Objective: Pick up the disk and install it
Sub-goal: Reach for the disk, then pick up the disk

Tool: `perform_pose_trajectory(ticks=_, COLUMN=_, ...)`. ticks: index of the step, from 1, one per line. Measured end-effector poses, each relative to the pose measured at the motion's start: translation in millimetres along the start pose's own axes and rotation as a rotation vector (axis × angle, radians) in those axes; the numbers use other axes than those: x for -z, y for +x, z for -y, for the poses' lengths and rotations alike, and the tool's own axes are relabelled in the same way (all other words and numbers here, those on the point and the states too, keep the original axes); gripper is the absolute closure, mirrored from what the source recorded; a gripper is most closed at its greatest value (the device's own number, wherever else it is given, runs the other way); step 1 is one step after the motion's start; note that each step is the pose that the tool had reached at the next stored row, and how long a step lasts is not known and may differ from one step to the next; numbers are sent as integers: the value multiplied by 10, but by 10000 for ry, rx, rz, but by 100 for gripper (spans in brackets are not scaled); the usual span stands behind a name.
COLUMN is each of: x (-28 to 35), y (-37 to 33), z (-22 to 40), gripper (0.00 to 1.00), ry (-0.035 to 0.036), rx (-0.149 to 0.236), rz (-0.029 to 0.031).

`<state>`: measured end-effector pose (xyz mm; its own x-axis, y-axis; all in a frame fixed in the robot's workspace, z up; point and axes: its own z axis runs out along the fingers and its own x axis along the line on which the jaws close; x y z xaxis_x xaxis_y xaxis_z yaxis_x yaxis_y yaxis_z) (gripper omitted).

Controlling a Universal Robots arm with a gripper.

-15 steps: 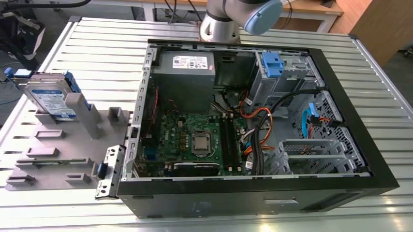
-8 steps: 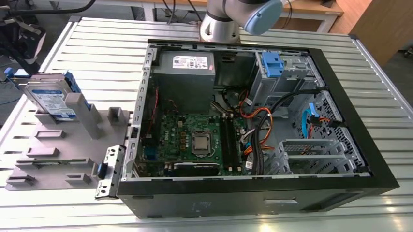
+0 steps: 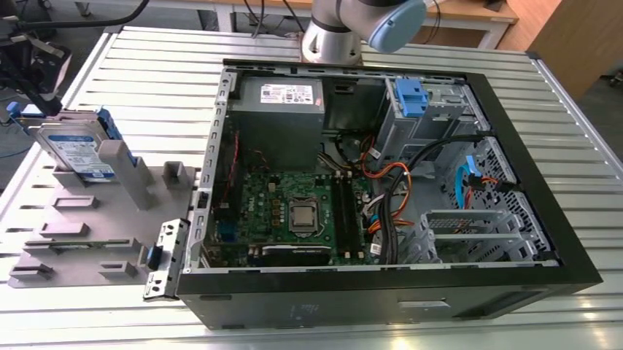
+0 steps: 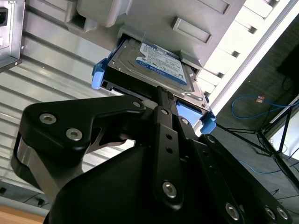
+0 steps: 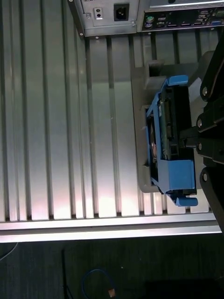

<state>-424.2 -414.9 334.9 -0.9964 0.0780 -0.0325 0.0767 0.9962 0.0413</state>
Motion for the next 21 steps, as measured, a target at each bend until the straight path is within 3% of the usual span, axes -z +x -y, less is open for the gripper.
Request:
perform_pose_trajectory(ticks=16, x=24, y=10, z=0, gripper=89, ry=-2, rx=3, rz=3)
perform_pose_trajectory(ticks=21, x=25, y=10, z=-1, gripper=89, ry=-11, rx=310, rz=-11)
